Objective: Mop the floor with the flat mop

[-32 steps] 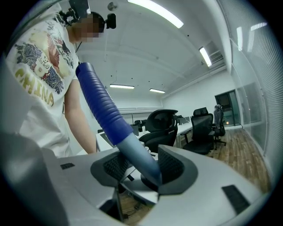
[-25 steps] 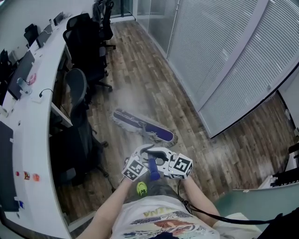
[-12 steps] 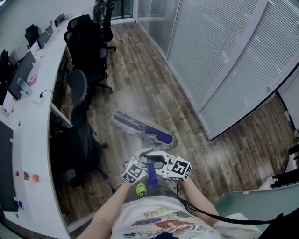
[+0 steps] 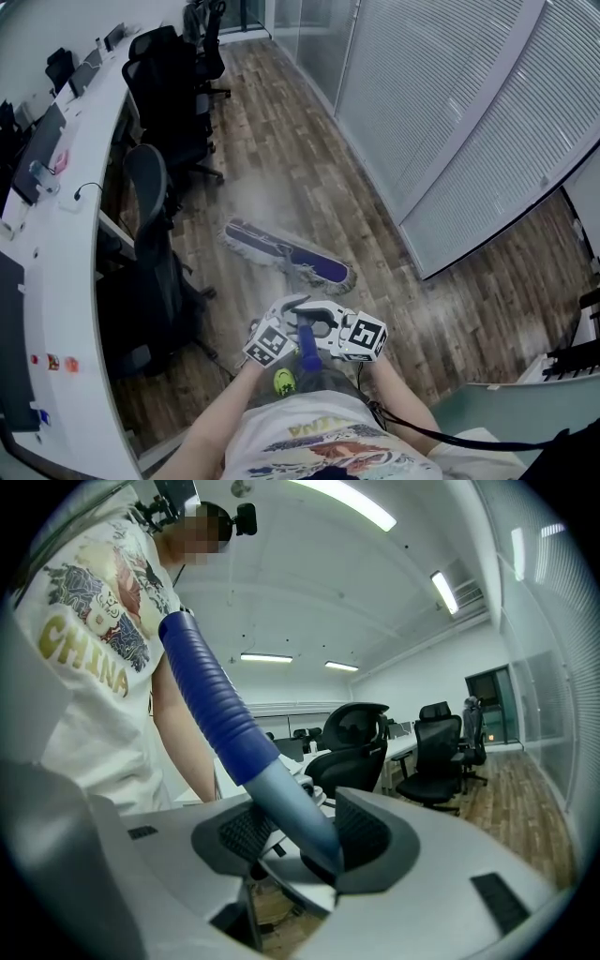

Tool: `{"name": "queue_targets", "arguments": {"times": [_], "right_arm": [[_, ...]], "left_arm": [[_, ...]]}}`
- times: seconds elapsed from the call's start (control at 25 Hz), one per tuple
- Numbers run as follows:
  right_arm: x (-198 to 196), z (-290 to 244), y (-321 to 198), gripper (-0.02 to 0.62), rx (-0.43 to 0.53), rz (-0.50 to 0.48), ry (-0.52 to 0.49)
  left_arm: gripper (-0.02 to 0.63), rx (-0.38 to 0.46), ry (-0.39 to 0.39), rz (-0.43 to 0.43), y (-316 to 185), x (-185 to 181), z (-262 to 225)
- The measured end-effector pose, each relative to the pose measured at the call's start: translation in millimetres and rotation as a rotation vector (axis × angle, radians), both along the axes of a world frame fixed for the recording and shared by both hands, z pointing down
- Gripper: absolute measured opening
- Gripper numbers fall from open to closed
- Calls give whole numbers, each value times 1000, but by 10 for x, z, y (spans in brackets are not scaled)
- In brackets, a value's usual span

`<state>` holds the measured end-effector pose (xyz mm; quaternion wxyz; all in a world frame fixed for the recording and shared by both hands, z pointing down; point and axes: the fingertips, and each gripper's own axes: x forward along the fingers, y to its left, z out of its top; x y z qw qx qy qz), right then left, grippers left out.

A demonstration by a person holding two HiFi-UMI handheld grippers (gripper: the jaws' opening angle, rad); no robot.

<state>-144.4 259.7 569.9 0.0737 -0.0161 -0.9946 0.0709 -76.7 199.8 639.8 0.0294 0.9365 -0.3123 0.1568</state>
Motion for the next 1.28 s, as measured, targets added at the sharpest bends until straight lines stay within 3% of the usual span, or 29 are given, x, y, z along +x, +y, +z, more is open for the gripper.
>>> {"name": "queue_targets", "arguments": {"times": [0.36, 0.92, 1.28], "right_arm": [[17, 17, -597, 196, -5, -15, -26], [56, -163, -2784, 196, -12, -61, -68], [142, -225, -3725, 196, -33, -85, -77]], "left_arm": [[140, 2, -22, 5, -602, 6, 33], [140, -15, -39, -48, -2809, -5, -96], [141, -40, -58, -74, -3742, 49, -147]]}}
